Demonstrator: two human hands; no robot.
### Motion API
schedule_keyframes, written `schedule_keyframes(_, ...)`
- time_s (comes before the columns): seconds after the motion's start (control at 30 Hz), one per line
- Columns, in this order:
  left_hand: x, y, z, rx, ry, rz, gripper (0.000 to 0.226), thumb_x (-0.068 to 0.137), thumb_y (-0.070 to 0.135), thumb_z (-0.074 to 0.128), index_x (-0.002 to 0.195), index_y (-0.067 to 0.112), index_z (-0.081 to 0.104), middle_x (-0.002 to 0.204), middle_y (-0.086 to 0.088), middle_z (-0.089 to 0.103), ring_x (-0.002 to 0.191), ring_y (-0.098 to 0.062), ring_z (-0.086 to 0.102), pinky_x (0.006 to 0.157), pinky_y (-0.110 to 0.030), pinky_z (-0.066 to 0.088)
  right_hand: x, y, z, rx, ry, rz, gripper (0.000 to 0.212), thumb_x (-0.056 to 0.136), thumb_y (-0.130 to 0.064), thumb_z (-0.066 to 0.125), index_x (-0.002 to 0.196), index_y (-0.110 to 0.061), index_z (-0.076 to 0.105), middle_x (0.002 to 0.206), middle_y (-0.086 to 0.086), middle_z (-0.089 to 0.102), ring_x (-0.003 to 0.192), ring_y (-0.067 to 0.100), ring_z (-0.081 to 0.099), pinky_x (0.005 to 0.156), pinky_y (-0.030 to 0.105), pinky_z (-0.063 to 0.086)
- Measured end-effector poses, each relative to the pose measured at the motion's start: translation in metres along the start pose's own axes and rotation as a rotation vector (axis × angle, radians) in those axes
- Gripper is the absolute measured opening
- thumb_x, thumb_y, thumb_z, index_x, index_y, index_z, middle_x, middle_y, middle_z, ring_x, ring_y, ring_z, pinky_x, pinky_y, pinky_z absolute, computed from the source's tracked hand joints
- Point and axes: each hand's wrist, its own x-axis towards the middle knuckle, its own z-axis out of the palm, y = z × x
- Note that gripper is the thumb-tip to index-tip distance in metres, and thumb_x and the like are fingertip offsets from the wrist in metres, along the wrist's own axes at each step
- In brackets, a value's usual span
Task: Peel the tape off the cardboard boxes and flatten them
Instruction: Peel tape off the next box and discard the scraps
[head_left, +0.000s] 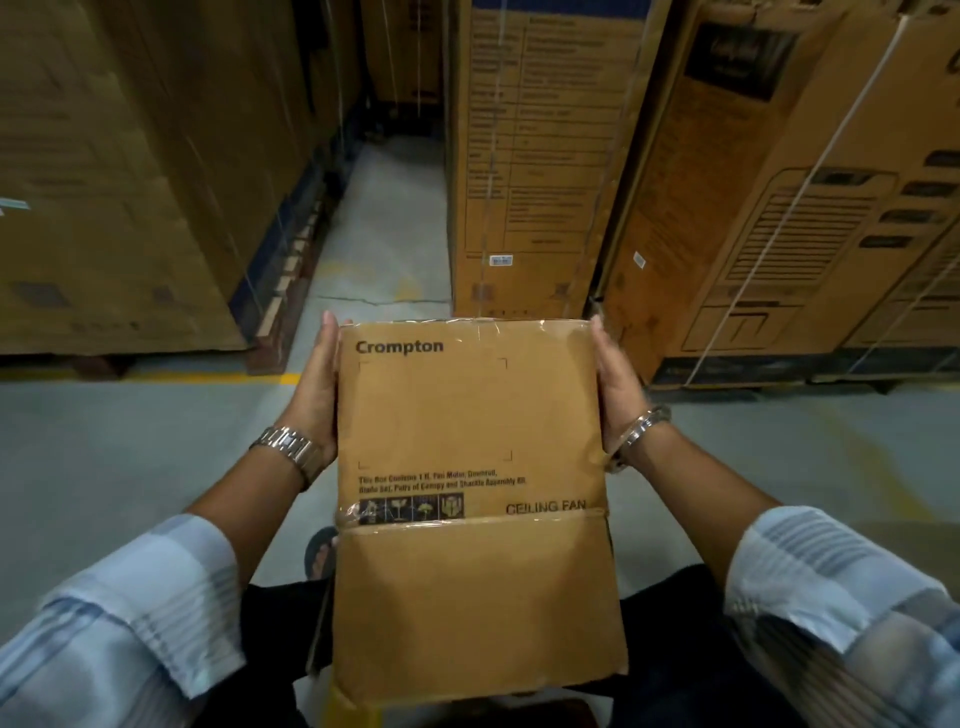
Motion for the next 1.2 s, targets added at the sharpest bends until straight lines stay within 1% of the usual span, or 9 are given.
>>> schedule_keyframes(0.1,-0.011,-0.001,0.002,0.071,-0.019,-0.03,0.061,0.094,0.07,0.041,0.119,0.02,0.066,0.106,-0.012,0.074,0.079,-0.023,0.073,0.065,-0.036,0.059,-0.001,0.007,-0.001,-0.197,0.015,0.025,0.049,0.093,-0.066,0.049,0.113,-0.027,0.07,0.098,-0.004,0.078,0.09,0.018,0.073,0.083,0.039,0.06)
schedule_keyframes(0.2,-0.024,-0.007,0.01,0.157,0.067,-0.047,0.03,0.097,0.048,0.057,0.125,0.035,0.055,0.119,-0.01,0.069,0.092,-0.027,0.07,0.073,-0.042,0.057,0.002,0.023,-0.007,-0.341,0.102,0.06,0.105,0.06,-0.09,0.062,0.144,-0.028,0.051,0.135,0.001,0.064,0.121,0.027,0.062,0.107,0.054,0.046)
schedule_keyframes(0.3,-0.037,-0.024,0.008,0.206,0.123,-0.059,0.025,0.1,0.036,0.058,0.124,0.036,0.053,0.118,-0.007,0.068,0.102,-0.031,0.068,0.078,-0.044,0.057,-0.013,0.034,-0.003,-0.395,0.195,0.023,0.07,0.091,-0.061,0.057,0.15,-0.026,0.043,0.145,-0.006,0.05,0.131,0.024,0.052,0.11,0.048,0.042)
schedule_keyframes(0.43,-0.042,-0.037,-0.008,0.257,0.208,-0.008,0.026,0.099,0.03,0.06,0.124,0.023,0.059,0.119,-0.009,0.069,0.103,-0.03,0.068,0.078,-0.039,0.055,-0.026,0.05,-0.009,-0.315,0.227,-0.032,0.028,0.098,-0.037,0.06,0.122,-0.027,0.068,0.123,0.001,0.07,0.11,0.022,0.066,0.093,0.041,0.055)
schedule_keyframes(0.63,-0.043,-0.031,-0.028,0.535,0.243,0.123,0.013,0.095,0.03,0.066,0.086,0.022,0.072,0.089,0.009,0.075,0.092,-0.021,0.067,0.071,-0.031,0.049,-0.024,0.059,-0.013,-0.297,0.224,-0.115,0.031,0.084,-0.016,0.079,0.114,-0.021,0.075,0.11,0.002,0.075,0.104,0.019,0.071,0.087,0.038,0.059)
schedule_keyframes(0.77,-0.048,-0.024,-0.034,0.832,0.142,0.213,0.016,0.092,0.037,0.07,0.087,0.022,0.074,0.088,0.011,0.074,0.088,-0.011,0.068,0.075,-0.031,0.052,-0.029,0.065,-0.019,-0.255,0.299,-0.098,0.032,0.072,-0.015,0.089,0.102,-0.017,0.076,0.097,0.004,0.077,0.092,0.022,0.074,0.07,0.032,0.06)
schedule_keyframes(0.87,-0.045,-0.017,-0.026,1.063,0.077,0.276,0.015,0.088,0.043,0.073,0.082,0.029,0.075,0.082,0.015,0.074,0.082,-0.005,0.067,0.073,-0.033,0.055,-0.034,0.067,-0.018,-0.312,0.391,-0.128,0.025,0.069,-0.016,0.091,0.084,-0.014,0.071,0.085,0.007,0.077,0.082,0.027,0.073,0.07,0.039,0.063)
schedule_keyframes(1.07,-0.034,-0.012,0.019,1.345,-0.147,0.333,0.027,0.083,0.055,0.071,0.103,0.038,0.074,0.101,0.019,0.074,0.094,0.0,0.066,0.086,-0.032,0.056,-0.045,0.057,-0.003,-0.423,0.361,-0.205,0.028,0.077,-0.035,0.085,0.072,-0.014,0.067,0.066,-0.004,0.068,0.062,0.007,0.064,0.06,0.027,0.059)
schedule_keyframes(1.2,-0.037,-0.021,0.056,1.452,-0.23,0.349,0.049,0.082,0.059,0.07,0.126,0.038,0.064,0.124,0.015,0.068,0.112,-0.008,0.061,0.093,-0.034,0.053,-0.047,0.057,-0.001,-0.455,0.41,-0.145,0.023,0.08,-0.022,0.083,0.067,-0.017,0.065,0.072,0.003,0.071,0.074,0.021,0.07,0.061,0.031,0.06)
